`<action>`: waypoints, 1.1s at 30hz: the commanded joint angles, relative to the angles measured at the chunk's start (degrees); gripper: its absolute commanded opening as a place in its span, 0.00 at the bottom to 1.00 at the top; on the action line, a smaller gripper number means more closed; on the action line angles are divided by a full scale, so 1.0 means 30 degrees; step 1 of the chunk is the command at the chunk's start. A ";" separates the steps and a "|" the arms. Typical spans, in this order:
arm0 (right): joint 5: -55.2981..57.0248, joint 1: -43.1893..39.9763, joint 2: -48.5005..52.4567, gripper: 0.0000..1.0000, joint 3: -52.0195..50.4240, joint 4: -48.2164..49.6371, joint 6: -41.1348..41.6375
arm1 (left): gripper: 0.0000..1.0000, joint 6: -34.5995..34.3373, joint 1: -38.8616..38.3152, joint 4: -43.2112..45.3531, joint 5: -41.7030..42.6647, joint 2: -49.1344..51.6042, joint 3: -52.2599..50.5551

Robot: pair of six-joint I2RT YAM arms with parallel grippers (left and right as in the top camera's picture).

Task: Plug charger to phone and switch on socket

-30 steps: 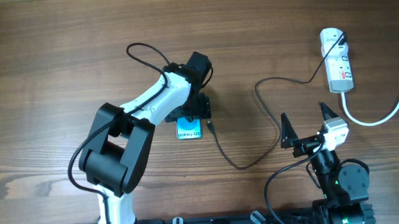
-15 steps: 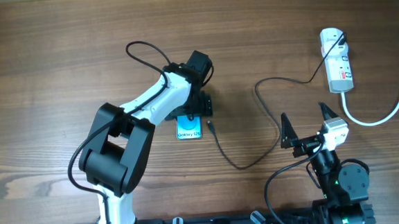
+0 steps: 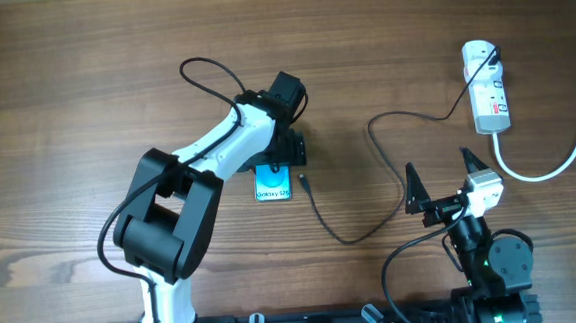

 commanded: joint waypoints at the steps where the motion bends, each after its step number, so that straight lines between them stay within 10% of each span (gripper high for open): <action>1: 0.0350 0.0095 -0.0189 1.00 -0.0022 0.0051 0.0109 | 0.93 -0.0124 0.0197 -0.0255 -0.0619 0.0262 -0.0248; 33: 0.0350 0.0095 -0.0189 1.00 -0.0022 0.0051 0.0117 | 0.87 0.1479 0.0124 -0.1231 0.1056 0.0262 -0.0248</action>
